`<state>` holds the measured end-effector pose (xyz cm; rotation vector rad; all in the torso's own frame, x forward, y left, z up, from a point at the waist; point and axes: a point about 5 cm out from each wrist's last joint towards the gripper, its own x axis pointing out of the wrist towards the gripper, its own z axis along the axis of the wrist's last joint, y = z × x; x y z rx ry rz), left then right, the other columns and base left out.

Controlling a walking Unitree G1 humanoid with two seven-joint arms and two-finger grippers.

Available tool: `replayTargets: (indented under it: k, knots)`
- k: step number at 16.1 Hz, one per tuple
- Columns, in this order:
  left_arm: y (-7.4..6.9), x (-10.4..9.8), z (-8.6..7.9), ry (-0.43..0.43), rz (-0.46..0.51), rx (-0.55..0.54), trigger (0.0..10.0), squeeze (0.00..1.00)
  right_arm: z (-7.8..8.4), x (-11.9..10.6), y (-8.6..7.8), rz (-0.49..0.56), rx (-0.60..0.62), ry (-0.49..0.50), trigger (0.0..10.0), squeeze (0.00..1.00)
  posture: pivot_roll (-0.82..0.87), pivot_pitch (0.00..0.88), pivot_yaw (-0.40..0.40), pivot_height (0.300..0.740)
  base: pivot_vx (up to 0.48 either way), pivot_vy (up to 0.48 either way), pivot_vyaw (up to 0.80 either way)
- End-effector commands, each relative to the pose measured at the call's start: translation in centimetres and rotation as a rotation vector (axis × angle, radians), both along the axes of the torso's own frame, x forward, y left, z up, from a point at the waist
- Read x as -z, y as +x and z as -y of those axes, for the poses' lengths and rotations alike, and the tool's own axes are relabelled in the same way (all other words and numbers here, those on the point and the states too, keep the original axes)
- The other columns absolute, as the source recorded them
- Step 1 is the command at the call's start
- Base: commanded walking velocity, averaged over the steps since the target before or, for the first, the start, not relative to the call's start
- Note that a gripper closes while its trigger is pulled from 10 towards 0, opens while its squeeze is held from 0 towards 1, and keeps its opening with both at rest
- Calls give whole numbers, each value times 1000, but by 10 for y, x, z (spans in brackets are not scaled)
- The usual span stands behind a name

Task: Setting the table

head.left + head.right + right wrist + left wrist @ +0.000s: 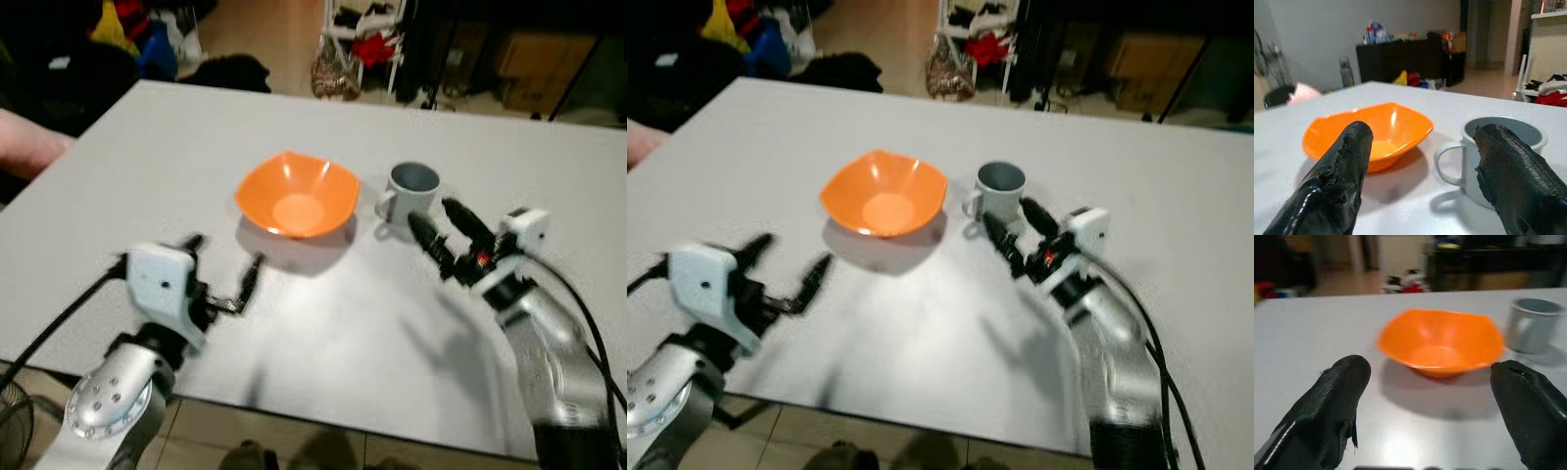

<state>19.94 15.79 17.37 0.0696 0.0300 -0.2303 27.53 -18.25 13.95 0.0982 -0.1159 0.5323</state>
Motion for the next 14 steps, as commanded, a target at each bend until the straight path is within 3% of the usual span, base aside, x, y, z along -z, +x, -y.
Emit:
replayTargets:
  k: [1, 3, 6, 7, 11, 14]
  knots:
    - [1, 3, -1, 59, -3, -80, 10000, 0, -12, -14, -7, 41, -2, -44, 10000, 0, -45, 0, 27, 740, 0, 0, 800]
    - [7, -1, 6, 54, 29, -135, 10000, 0, -29, -27, -15, 60, 12, -7, 10000, 0, -51, 0, 31, 740, 0, 0, 800]
    - [7, 3, 5, 53, 44, -195, 10000, 0, -37, -27, -19, 24, 19, 3, 10000, 0, -62, 0, 42, 740, 0, 0, 800]
    - [4, 9, 2, 90, 32, -201, 10000, 0, -41, -23, -23, -9, -8, -18, 10000, 0, -62, 0, 33, 740, 0, 0, 800]
    - [10, 9, -5, 157, 31, -270, 10000, 0, -43, -24, -22, -76, -38, -50, 10000, 0, -46, 0, 2, 740, 0, 0, 800]
    - [8, 8, -5, 146, 43, -272, 10000, 0, -38, -28, -24, -106, -10, 15, 10000, 0, -45, 0, 2, 740, 0, 0, 800]
